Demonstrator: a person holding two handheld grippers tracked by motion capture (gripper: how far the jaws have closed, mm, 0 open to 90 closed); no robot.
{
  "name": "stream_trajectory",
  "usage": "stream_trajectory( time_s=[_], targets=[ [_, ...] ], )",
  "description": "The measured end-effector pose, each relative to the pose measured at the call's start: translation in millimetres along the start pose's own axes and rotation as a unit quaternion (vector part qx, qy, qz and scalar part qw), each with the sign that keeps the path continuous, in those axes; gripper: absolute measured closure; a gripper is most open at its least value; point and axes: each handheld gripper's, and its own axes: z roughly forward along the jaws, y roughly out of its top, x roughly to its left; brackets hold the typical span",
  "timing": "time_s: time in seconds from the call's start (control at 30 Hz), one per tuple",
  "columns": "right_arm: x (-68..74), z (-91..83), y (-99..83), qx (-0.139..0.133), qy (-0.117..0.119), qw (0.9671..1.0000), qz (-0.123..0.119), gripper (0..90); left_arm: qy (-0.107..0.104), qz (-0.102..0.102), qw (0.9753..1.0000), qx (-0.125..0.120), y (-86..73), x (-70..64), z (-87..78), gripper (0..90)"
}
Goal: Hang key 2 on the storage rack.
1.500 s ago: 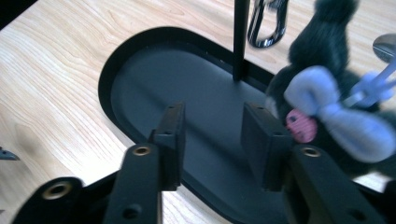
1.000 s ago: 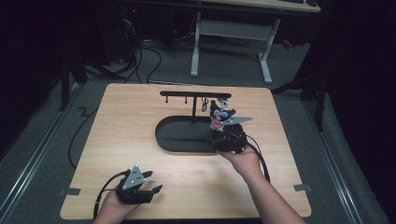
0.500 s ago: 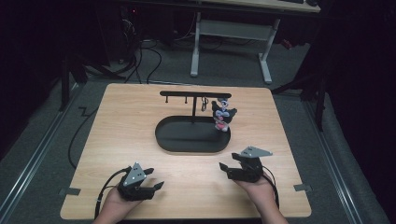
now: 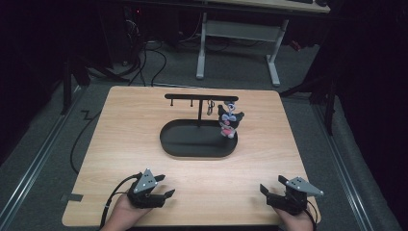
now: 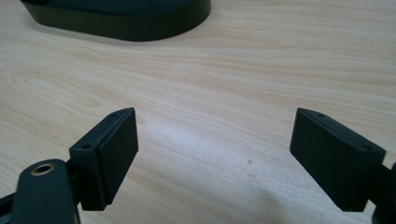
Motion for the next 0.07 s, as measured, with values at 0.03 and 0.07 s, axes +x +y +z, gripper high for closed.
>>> stream_trajectory(
  time_s=[0.03, 0.07],
  targets=[
    [0.6, 1.1, 0.6, -0.001, 0.0, 1.0, 0.001, 15.5, 0.002, 0.0, 1.0, -0.002, 0.2, -0.3, 0.0, 35.1],
    [1.0, 2.4, 1.0, -0.001, 0.001, 1.0, -0.002, 15.5, 0.004, -0.001, 1.0, -0.002, 0.4, -0.3, -0.5, 35.1]
  ],
)
